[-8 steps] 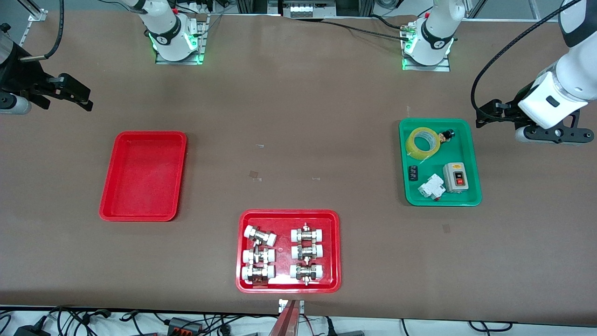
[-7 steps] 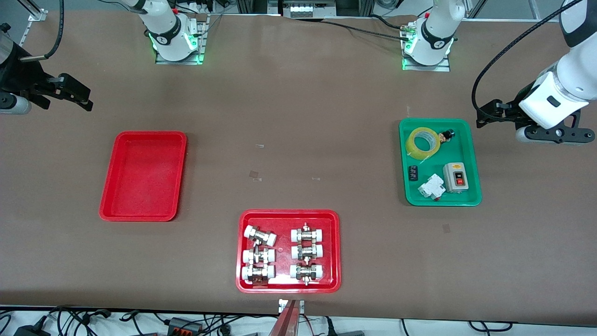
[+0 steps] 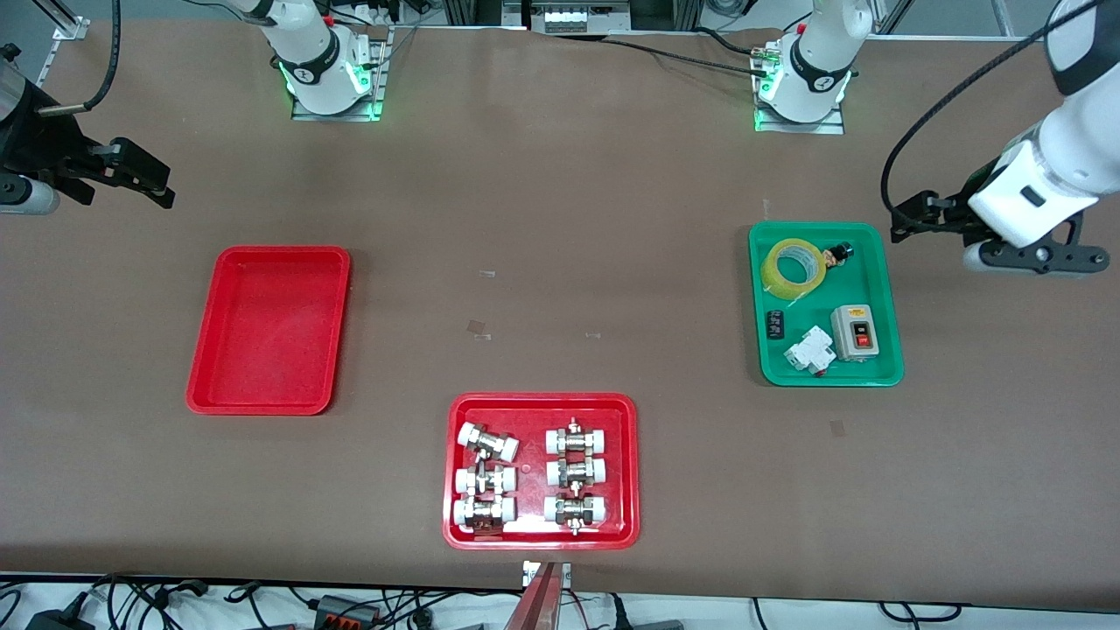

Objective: Left arm passes tape to right arm into tray
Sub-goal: 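Move the left gripper toward the tape roll in the green tray, then lower the left gripper onto the yellow tape roll and grasp it, then lift the tape with the left gripper while the right gripper reaches over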

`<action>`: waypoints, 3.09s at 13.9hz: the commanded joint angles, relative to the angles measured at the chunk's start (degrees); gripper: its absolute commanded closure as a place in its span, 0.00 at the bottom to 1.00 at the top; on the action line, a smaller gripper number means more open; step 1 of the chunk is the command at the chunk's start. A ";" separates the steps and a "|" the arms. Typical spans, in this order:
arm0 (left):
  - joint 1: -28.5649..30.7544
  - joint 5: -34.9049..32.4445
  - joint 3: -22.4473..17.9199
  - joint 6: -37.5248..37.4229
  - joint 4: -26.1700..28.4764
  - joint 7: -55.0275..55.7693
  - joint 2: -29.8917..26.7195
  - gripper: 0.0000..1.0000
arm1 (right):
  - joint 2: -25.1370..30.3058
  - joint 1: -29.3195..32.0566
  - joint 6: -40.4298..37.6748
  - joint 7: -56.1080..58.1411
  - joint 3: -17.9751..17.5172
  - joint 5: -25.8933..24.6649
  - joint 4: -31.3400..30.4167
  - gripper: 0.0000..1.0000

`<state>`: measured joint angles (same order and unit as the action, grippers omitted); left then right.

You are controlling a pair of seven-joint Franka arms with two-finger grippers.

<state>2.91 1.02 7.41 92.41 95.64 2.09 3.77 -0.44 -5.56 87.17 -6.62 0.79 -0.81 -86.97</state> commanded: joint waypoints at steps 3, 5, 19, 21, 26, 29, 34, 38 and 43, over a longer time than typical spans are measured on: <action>-0.02 -1.02 0.59 -3.02 -1.77 0.72 6.67 0.00 | -0.09 0.20 -0.95 0.20 -0.26 0.37 1.01 0.00; 0.34 -1.02 0.59 -2.50 -0.73 0.72 9.31 0.00 | -0.09 0.20 -0.95 0.20 -0.26 0.37 0.93 0.00; 2.80 -1.11 0.85 41.44 42.17 2.57 5.89 0.00 | -0.09 0.20 -1.04 0.11 -0.26 0.37 0.58 0.00; 2.80 -1.11 0.85 42.76 42.52 4.49 7.65 0.00 | -0.17 0.20 -1.04 0.11 -0.26 0.37 0.58 0.00; 2.62 -1.11 0.85 43.38 42.43 5.38 9.15 0.20 | -0.18 0.20 -1.04 0.11 -0.26 0.37 0.49 0.00; 2.54 -1.11 0.85 43.65 42.43 5.47 9.59 0.52 | -0.18 0.20 -1.04 0.11 -0.26 0.37 0.49 0.00; 2.62 -1.11 0.94 41.03 41.82 6.26 8.63 0.99 | -0.18 0.20 -1.04 0.03 -0.26 0.37 0.49 0.00; 2.62 -1.11 2.08 29.54 35.96 6.79 5.29 0.99 | -0.26 0.20 -1.04 0.03 -0.26 0.37 0.49 0.00; 2.36 -0.41 4.10 -2.79 9.18 6.88 4.93 0.99 | -0.44 0.12 -0.95 0.11 -0.26 0.11 1.01 0.00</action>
<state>5.27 0.67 9.88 100.88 116.01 8.14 8.21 -0.66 -5.57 86.85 -6.56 0.77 -0.81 -86.99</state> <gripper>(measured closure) 0.784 0.000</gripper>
